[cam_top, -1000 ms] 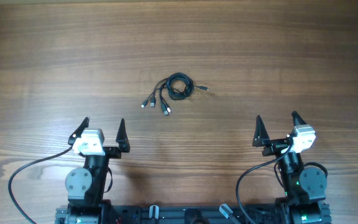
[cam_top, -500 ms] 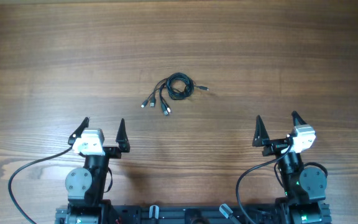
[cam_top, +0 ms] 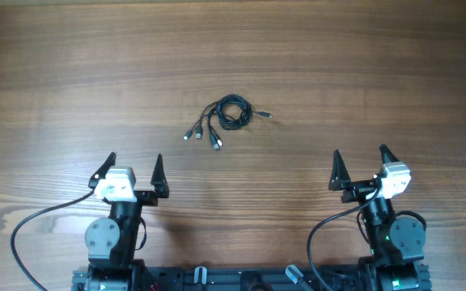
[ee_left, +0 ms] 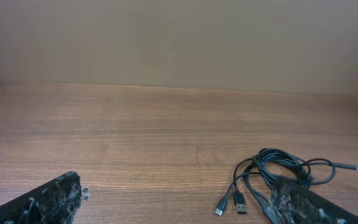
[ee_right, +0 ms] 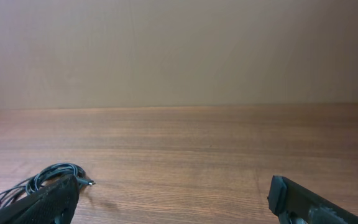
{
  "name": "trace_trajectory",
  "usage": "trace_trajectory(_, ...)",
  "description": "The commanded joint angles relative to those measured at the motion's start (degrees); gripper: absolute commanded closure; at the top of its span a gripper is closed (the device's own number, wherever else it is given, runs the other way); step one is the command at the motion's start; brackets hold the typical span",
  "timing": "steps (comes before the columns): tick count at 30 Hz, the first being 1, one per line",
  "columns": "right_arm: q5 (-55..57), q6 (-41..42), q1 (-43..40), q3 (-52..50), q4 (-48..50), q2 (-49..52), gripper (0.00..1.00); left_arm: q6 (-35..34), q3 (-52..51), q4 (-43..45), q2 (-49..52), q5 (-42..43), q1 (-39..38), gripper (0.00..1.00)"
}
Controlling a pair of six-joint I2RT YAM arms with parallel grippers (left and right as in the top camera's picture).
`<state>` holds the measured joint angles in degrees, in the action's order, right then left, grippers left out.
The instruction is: Untangle cables
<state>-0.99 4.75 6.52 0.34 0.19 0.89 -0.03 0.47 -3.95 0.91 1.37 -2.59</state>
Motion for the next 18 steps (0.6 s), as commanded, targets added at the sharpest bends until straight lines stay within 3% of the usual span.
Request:
trace_trajectory(1, 1.0, 0.8, -0.4, 0.0, 0.2, -0.6, 0.00, 0.9, -0.2, 0.0, 0.1, 0.5, -0.2, 0.00)
trace_trajectory(18, 1.0, 0.8, -0.4, 0.0, 0.2, -0.6, 0.00, 0.9, -0.2, -0.4, 0.1, 0.5, -0.2, 0.00)
